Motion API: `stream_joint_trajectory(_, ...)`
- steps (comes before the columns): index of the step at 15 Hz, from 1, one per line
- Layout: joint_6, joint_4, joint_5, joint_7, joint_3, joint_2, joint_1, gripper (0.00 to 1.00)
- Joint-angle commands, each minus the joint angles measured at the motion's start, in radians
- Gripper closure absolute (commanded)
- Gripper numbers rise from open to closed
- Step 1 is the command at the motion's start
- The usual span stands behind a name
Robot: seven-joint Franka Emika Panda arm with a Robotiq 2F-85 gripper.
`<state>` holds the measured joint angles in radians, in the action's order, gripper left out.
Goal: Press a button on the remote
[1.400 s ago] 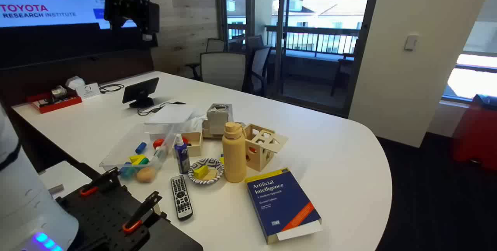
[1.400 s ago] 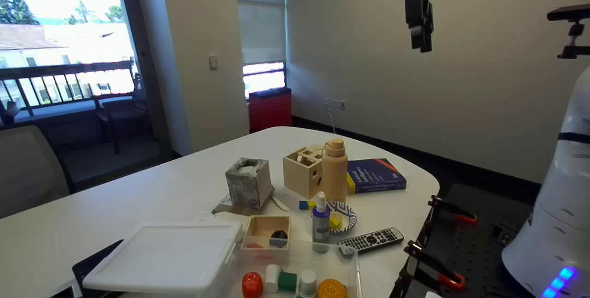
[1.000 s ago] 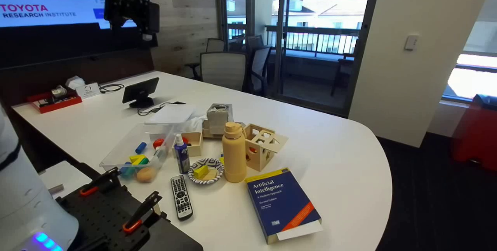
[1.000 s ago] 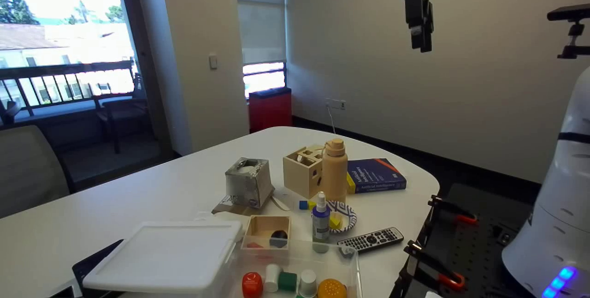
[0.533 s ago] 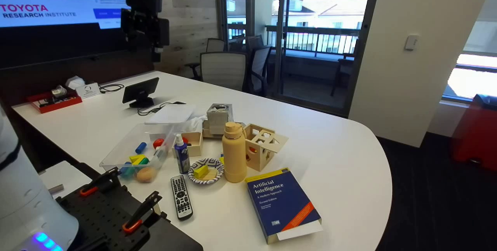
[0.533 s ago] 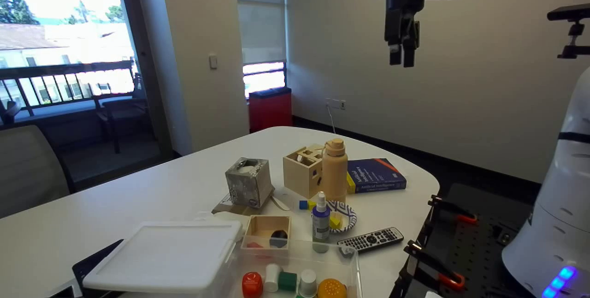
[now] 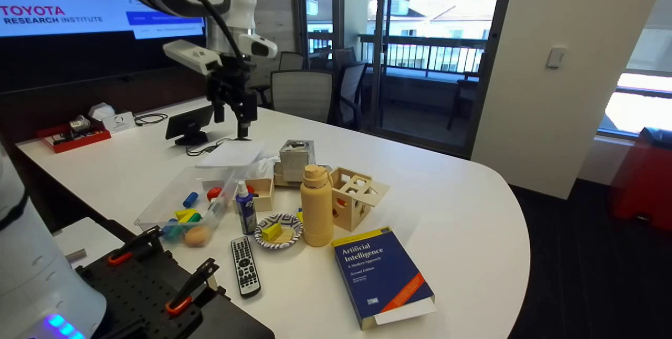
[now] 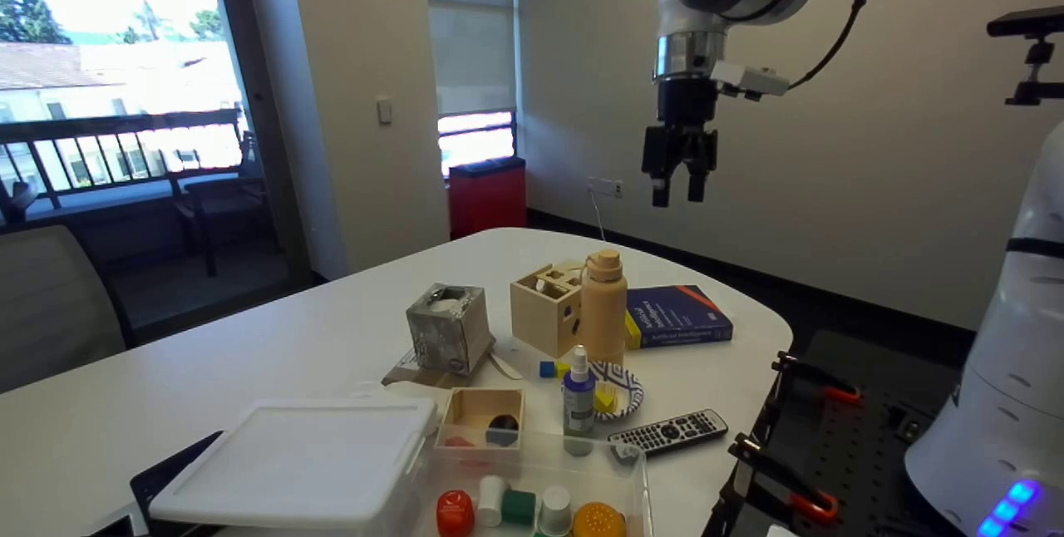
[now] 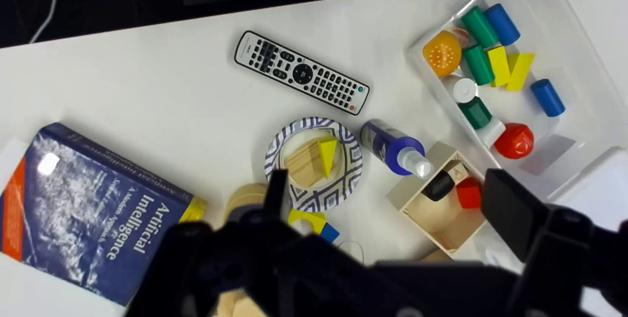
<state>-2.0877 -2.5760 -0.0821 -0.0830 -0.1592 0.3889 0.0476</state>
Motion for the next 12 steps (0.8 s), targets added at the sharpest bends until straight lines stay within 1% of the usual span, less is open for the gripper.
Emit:
stream_joint_trajectory(1,-0.129,-0.061,-0.028,0.043,0.016,-0.101,0.018,0.00)
stream_joint_trajectory(5,-0.286,-0.143,-0.126,0.027,-0.001,-0.209,0.019,0.00)
stream_joint_trajectory(8,-0.423,-0.173,-0.214,-0.002,-0.006,-0.308,0.019,0.00)
stream_joint_trajectory(9,-0.451,-0.175,-0.255,-0.023,-0.007,-0.342,0.016,0.25)
stream_joint_trajectory(10,-0.471,-0.174,-0.289,-0.039,-0.004,-0.374,0.017,0.28)
stream_joint_trajectory(11,-0.476,-0.168,-0.344,-0.076,-0.001,-0.407,0.018,0.34)
stream_joint_trajectory(12,-0.473,-0.161,-0.393,-0.115,0.004,-0.432,0.024,0.44)
